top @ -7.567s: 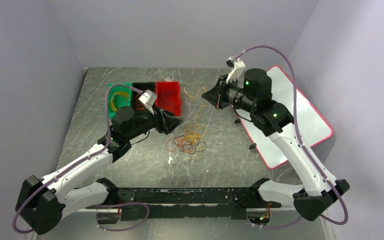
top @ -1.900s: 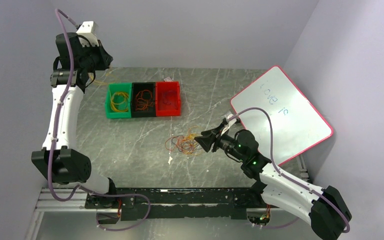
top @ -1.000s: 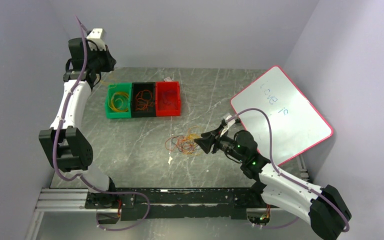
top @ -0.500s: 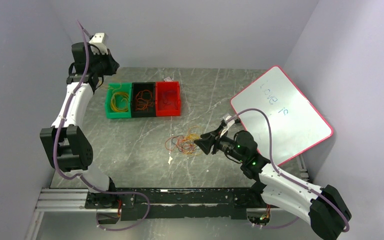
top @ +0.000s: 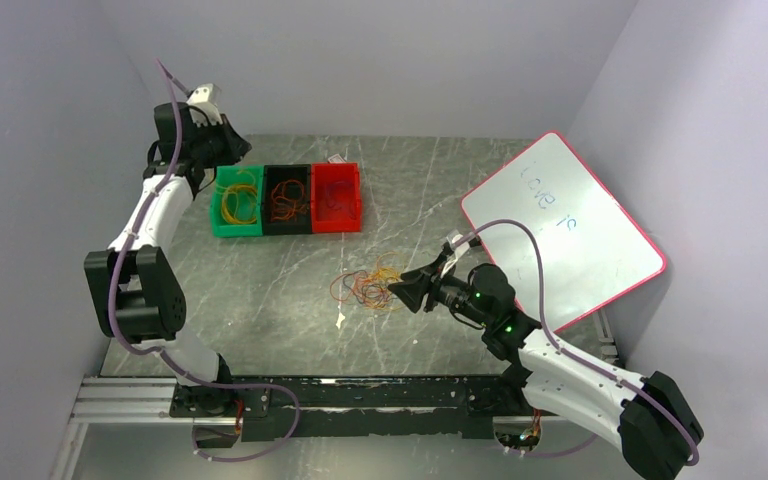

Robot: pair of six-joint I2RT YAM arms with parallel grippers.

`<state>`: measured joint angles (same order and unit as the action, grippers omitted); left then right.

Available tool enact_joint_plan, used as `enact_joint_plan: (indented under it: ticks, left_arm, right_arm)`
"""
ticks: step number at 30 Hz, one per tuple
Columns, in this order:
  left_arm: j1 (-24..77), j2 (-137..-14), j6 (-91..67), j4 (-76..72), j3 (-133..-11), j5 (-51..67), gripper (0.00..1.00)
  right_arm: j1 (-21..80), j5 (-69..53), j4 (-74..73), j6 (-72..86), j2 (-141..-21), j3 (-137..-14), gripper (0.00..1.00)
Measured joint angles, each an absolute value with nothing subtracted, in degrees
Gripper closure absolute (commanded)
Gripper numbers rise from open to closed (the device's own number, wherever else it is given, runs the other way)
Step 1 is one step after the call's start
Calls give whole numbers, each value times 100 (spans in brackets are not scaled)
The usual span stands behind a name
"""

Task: Untangle the cables

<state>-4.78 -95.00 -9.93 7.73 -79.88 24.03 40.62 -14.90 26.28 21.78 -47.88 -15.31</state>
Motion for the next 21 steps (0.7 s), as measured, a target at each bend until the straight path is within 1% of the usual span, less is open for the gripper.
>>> enact_joint_plan:
  ticks: [11, 21]
  left_arm:
    - [-478, -9500, -1516, 440, -7341, 2316, 93]
    - [-587, -9500, -1900, 325, -6938, 1702, 93]
  right_arm:
    - [4062, -1522, 2576, 2185, -4678, -1531, 48]
    - [4062, -1522, 2530, 2185, -4637, -1531, 48]
